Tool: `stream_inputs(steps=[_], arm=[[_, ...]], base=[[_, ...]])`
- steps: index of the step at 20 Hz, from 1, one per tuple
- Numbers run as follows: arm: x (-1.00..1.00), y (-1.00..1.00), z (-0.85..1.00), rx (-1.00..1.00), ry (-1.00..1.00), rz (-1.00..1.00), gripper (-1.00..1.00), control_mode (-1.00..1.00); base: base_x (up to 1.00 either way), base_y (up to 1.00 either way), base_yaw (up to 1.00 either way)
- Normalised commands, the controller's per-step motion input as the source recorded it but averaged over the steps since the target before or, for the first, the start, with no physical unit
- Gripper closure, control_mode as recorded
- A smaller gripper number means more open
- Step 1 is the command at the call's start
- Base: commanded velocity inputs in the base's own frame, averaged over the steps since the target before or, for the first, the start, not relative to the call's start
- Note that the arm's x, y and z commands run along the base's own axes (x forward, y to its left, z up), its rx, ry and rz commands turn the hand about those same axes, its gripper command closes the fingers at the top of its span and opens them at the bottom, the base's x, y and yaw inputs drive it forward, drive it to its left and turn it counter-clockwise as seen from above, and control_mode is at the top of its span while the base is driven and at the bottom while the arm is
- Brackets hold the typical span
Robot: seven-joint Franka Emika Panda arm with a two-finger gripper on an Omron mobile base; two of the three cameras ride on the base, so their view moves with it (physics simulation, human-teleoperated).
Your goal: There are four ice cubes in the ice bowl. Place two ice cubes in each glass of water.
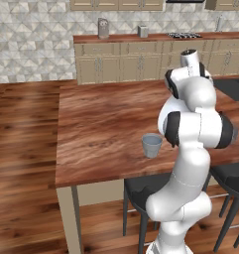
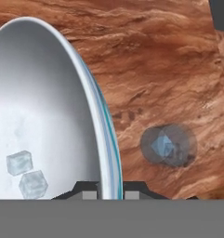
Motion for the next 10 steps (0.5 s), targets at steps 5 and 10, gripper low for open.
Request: stream_inputs(steps=[5,10], arm=[[0.00,0.16,0.26,-0.03,0.00,0.00,1.00,-1.00],[0.00,0.28,0.08,-0.01,0.00,0.00,1.00,-1.00]], base=[[0.00,0.00,0.00],[0.00,0.00,0.00]])
